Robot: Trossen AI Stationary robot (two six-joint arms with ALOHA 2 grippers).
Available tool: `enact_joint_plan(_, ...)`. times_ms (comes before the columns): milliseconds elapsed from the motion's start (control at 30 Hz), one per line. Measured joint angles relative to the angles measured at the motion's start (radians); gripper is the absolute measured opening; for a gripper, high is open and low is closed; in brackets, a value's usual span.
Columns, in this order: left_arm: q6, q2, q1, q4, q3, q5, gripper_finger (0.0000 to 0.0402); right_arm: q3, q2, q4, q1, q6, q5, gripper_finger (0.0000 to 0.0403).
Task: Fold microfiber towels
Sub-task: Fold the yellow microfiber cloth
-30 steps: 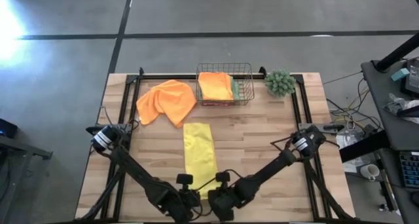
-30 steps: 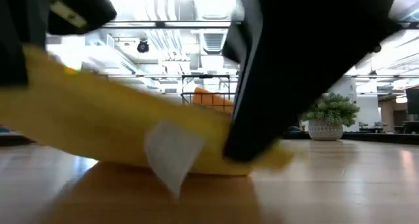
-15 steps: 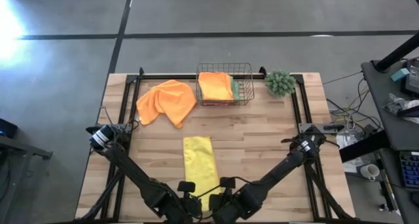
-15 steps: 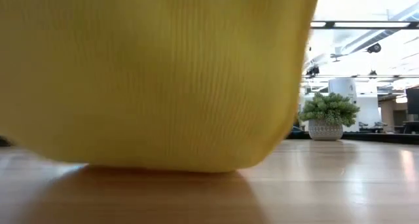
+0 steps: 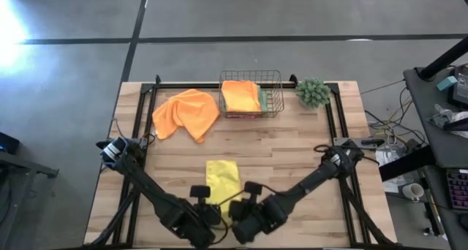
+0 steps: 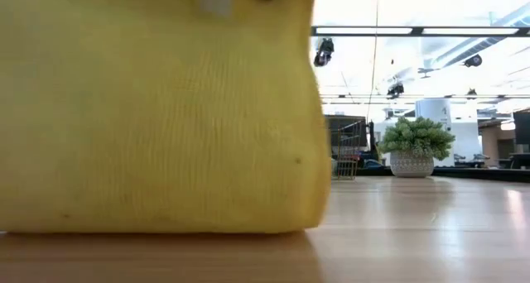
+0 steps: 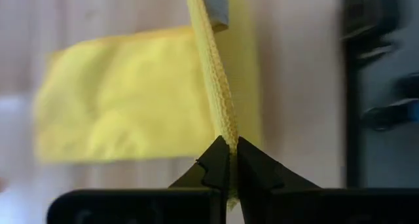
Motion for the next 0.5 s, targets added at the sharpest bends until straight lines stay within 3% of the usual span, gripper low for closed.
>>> enact_joint_plan(267,-0.016,-0.022,0.053,-0.206,-0.011,-0.165,0.0005,0.0,-0.002,-0.018,-0.09,-0.09,0.025,0.0008)
enact_joint_plan(500,0.106,-0.052,0.114,-0.227,-0.059,-0.199,0.0005,-0.013,-0.003,-0.04,-0.15,-0.183,0.039,0.0008)
